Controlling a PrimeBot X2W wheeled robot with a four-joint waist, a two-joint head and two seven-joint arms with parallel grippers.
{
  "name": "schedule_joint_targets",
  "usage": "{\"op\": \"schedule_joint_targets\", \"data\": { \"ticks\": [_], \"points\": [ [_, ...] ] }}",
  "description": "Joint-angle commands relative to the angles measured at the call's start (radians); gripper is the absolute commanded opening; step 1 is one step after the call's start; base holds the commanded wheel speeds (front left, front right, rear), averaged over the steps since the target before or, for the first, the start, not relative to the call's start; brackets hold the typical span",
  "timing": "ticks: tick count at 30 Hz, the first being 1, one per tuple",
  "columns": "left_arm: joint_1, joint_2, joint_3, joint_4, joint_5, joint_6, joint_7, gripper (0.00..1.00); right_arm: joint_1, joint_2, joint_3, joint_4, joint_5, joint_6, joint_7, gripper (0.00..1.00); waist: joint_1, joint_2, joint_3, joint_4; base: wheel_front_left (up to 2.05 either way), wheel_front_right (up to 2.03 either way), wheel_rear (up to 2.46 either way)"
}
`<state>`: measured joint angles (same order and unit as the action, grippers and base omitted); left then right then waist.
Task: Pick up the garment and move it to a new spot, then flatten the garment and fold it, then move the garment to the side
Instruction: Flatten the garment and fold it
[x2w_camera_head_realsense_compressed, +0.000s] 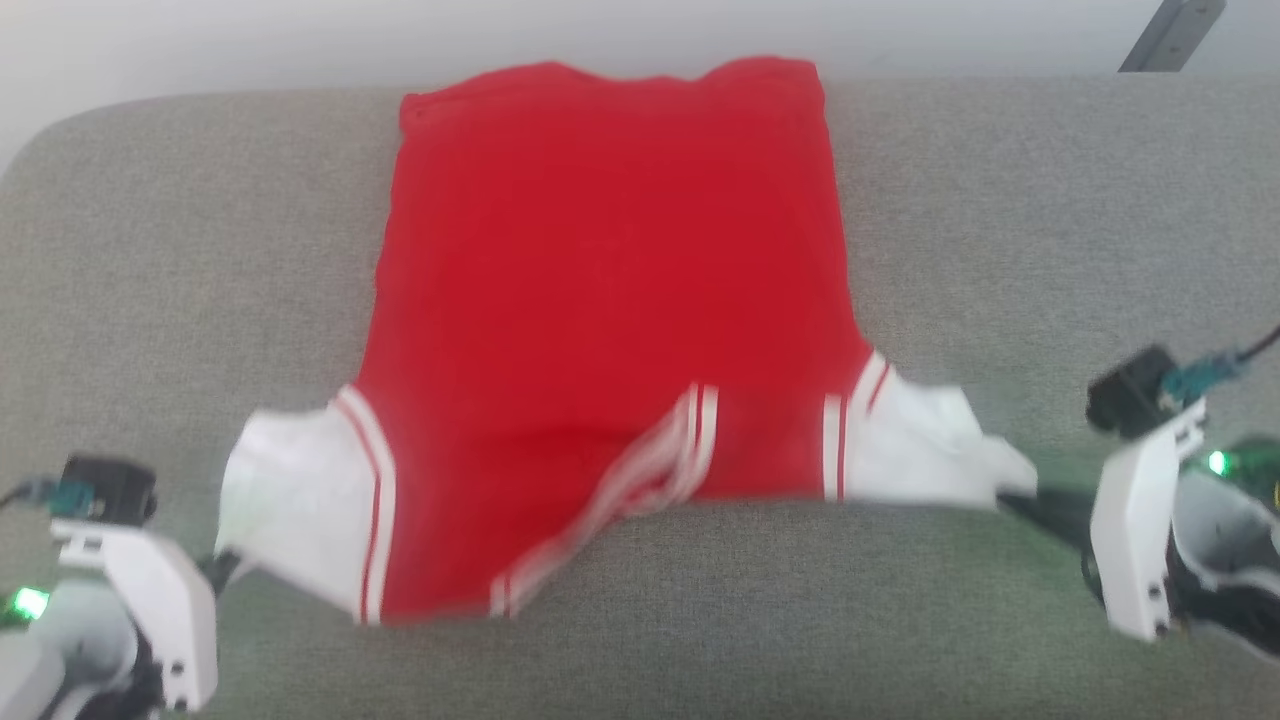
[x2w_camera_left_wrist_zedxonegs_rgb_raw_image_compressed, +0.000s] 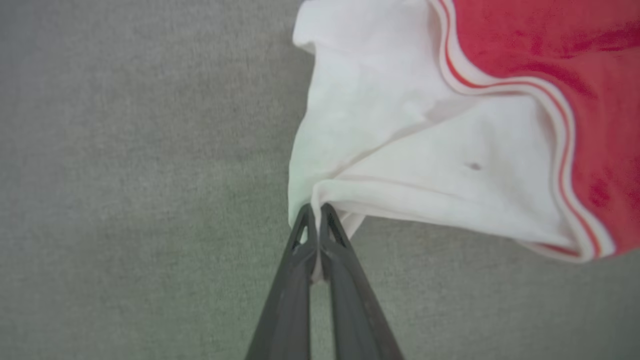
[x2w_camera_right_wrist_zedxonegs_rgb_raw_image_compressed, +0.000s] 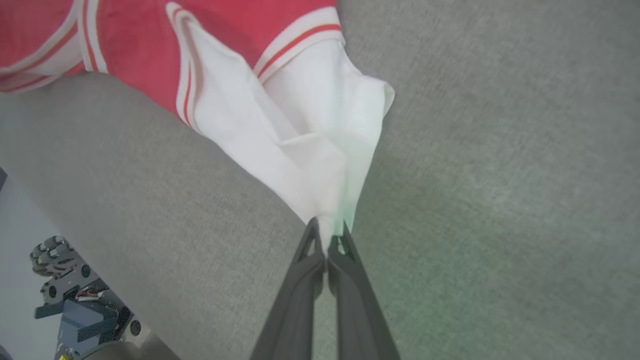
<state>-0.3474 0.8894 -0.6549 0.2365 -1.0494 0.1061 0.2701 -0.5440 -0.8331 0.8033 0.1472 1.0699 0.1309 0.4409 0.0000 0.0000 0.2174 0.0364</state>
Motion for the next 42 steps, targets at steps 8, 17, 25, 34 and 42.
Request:
{"op": "schedule_joint_targets", "data": {
  "ticks": [8, 17, 25, 34, 42],
  "points": [
    [0.197, 0.077, 0.021, -0.137, -0.082, 0.135, 0.03, 0.0, 0.193, -0.08, -0.048, -0.126, 0.086, 0.0, 0.108, 0.0, 0.0, 0.0, -0.003, -0.006, 0.0, 0.0, 0.0],
    [0.256, 0.053, 0.025, -0.172, -0.097, 0.167, -0.02, 0.0, 0.312, -0.014, -0.142, -0.116, 0.027, 0.0, 0.097, 0.0, 0.0, 0.0, 0.009, -0.008, 0.0, 0.0, 0.0],
    [0.204, -0.011, 0.021, -0.124, -0.077, 0.145, -0.061, 0.0, 0.303, 0.14, -0.178, 0.026, -0.146, -0.002, 0.099, 1.0, 0.0, 0.0, 0.032, -0.01, 0.0, 0.0, 0.0],
    [0.157, -0.054, 0.024, -0.1, -0.061, 0.128, -0.095, 0.0, 0.272, 0.2, -0.354, -0.037, -0.234, -0.004, 0.087, 1.0, 0.0, 0.0, 0.062, -0.009, 0.0, 0.0, 0.0],
    [0.12, -0.073, 0.024, -0.116, -0.047, 0.127, -0.102, 0.0, 0.192, 0.271, -0.526, -0.105, -0.363, 0.0, 0.069, 1.0, 0.0, 0.0, 0.097, 0.011, 0.0, 0.0, 0.0]
  ]
}}
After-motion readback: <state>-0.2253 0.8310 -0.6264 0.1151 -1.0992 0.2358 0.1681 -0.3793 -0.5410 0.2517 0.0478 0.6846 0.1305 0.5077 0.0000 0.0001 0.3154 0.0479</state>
